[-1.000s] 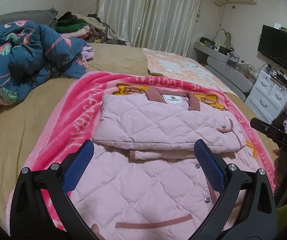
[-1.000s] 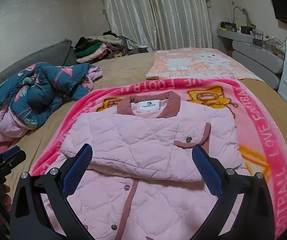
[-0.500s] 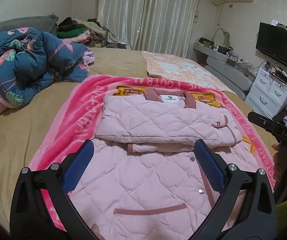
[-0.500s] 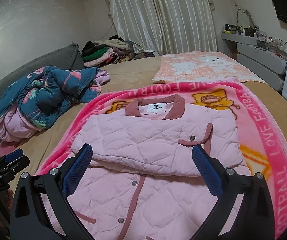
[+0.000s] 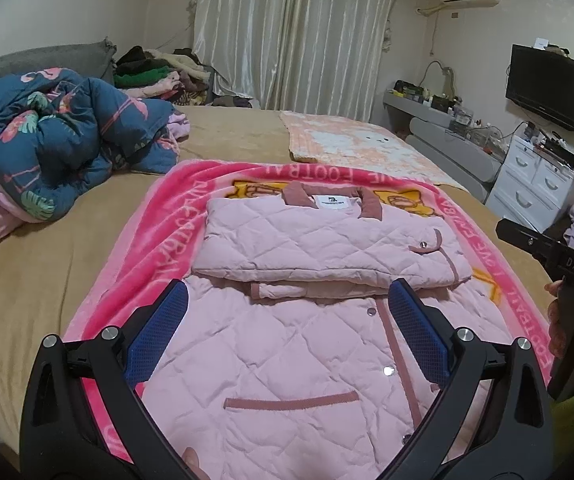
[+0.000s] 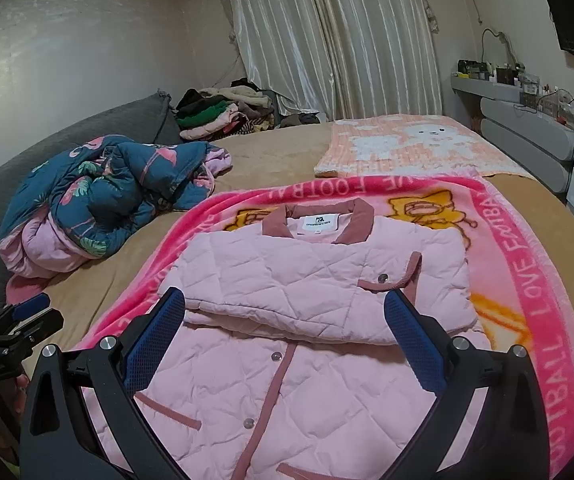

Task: Fold large clothes

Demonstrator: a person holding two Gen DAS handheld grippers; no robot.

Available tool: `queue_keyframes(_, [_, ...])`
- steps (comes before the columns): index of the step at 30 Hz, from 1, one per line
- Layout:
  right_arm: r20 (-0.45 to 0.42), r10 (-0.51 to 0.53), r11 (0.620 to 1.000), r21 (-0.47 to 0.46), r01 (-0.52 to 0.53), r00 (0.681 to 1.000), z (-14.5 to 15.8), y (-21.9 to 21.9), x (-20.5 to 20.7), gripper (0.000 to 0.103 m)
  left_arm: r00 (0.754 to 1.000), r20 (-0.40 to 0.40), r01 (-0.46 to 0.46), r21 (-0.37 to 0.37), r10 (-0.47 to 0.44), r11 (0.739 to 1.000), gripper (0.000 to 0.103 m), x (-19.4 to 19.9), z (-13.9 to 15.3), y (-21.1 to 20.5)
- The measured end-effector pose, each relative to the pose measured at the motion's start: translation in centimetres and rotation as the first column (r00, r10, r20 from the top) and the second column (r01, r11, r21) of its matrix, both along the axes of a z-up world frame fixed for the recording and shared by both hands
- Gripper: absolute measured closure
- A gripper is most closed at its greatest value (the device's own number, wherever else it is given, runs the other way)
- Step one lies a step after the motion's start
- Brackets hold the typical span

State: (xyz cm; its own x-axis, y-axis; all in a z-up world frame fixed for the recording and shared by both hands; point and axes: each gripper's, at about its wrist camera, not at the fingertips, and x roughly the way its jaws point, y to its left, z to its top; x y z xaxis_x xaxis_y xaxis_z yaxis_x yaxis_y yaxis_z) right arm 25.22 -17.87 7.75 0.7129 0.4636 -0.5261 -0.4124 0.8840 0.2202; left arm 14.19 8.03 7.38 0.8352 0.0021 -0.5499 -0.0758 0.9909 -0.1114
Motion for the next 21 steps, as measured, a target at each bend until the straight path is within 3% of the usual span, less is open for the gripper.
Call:
queue_keyframes(11, [0.013,0.0,1.0,0.007,0.0,1.0,0.5,-1.5,-1.9,0.004,1.0,0.006,-0.011,0.023,0.01,1.0,0.009,-1.6,0.3,-0.8])
queue_keyframes(21, [0.008,0.009,1.0,-0.018,-0.009,1.0,0.0,-2.4,-3.6,0.004,1.0,-0.029,-0.008,0.057,0.01,0.998,0.009,-3.2,-1.2,-1.9])
